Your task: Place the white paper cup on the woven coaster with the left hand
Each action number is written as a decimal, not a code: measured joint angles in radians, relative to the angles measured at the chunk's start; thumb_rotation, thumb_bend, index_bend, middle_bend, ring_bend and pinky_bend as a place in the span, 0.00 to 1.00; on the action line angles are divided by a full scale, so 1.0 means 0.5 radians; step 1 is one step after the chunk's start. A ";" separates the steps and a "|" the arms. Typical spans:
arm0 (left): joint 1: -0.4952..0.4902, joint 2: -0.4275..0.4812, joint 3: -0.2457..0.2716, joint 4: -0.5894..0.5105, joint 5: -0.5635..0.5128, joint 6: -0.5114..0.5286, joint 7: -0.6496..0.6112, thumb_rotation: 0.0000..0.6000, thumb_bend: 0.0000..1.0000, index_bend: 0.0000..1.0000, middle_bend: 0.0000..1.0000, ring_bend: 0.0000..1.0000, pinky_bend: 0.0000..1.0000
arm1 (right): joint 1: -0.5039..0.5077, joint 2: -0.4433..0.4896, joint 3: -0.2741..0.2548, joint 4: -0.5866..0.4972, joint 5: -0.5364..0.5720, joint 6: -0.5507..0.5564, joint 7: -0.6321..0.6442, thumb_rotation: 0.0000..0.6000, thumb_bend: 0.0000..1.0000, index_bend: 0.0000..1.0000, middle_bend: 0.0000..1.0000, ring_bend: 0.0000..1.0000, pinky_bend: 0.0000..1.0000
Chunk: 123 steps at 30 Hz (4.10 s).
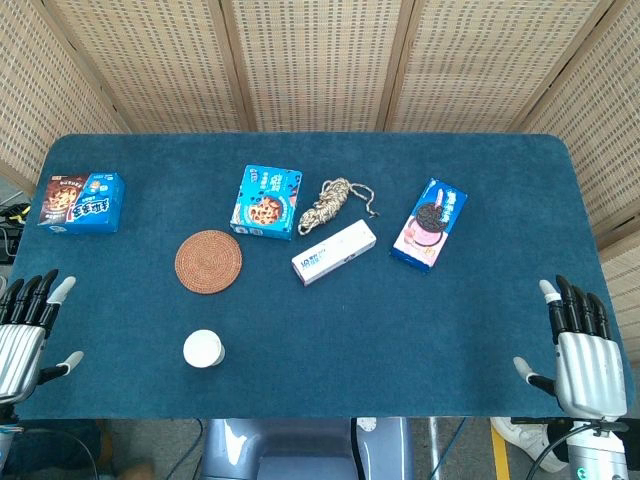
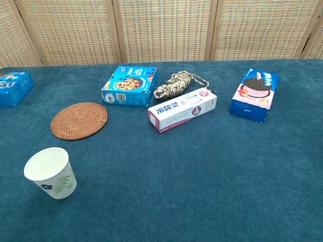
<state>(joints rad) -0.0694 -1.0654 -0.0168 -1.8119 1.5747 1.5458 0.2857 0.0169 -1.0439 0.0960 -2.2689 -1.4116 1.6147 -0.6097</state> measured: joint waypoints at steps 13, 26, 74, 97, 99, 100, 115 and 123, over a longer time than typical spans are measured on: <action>-0.011 -0.034 0.010 -0.006 0.031 -0.024 0.089 1.00 0.00 0.00 0.00 0.00 0.00 | 0.001 0.024 -0.003 0.016 0.045 -0.023 0.043 1.00 0.00 0.04 0.00 0.00 0.00; -0.379 -0.223 0.072 0.215 0.379 -0.546 0.122 1.00 0.00 0.00 0.00 0.00 0.09 | 0.008 0.063 0.016 0.022 0.079 -0.030 0.111 1.00 0.00 0.04 0.00 0.00 0.00; -0.945 -0.566 -0.151 0.799 0.147 -0.880 -0.693 1.00 0.00 0.34 0.48 0.52 0.44 | 0.075 -0.010 0.036 0.070 0.242 -0.067 0.013 1.00 0.00 0.05 0.00 0.00 0.00; -1.318 -0.815 -0.408 1.330 -0.491 -1.503 -1.012 1.00 0.00 0.33 0.47 0.51 0.44 | 0.102 0.014 0.067 0.095 0.349 -0.086 0.093 1.00 0.00 0.05 0.00 0.00 0.00; -1.347 -0.844 -0.413 1.370 -0.520 -1.533 -0.979 1.00 0.00 0.34 0.47 0.51 0.44 | 0.104 0.014 0.066 0.097 0.355 -0.085 0.093 1.00 0.00 0.05 0.00 0.00 0.00; -1.362 -0.859 -0.415 1.387 -0.536 -1.547 -0.956 1.00 0.00 0.34 0.47 0.51 0.43 | 0.105 0.014 0.066 0.099 0.358 -0.085 0.093 1.00 0.00 0.05 0.00 0.00 0.00; -1.418 -0.928 -0.390 1.514 -0.681 -1.609 -0.753 1.00 0.00 0.33 0.46 0.49 0.42 | 0.114 0.023 0.062 0.106 0.379 -0.080 0.116 1.00 0.00 0.05 0.00 0.00 0.00; -1.425 -0.927 -0.371 1.522 -0.694 -1.639 -0.749 1.00 0.00 0.00 0.07 0.12 0.30 | 0.118 0.022 0.057 0.105 0.380 -0.078 0.114 1.00 0.00 0.06 0.00 0.00 0.00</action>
<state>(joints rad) -0.7819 -1.5287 -0.2026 -1.0508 1.2277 0.7261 -0.0887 0.0761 -1.0332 0.1244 -2.2163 -1.2217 1.5758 -0.5530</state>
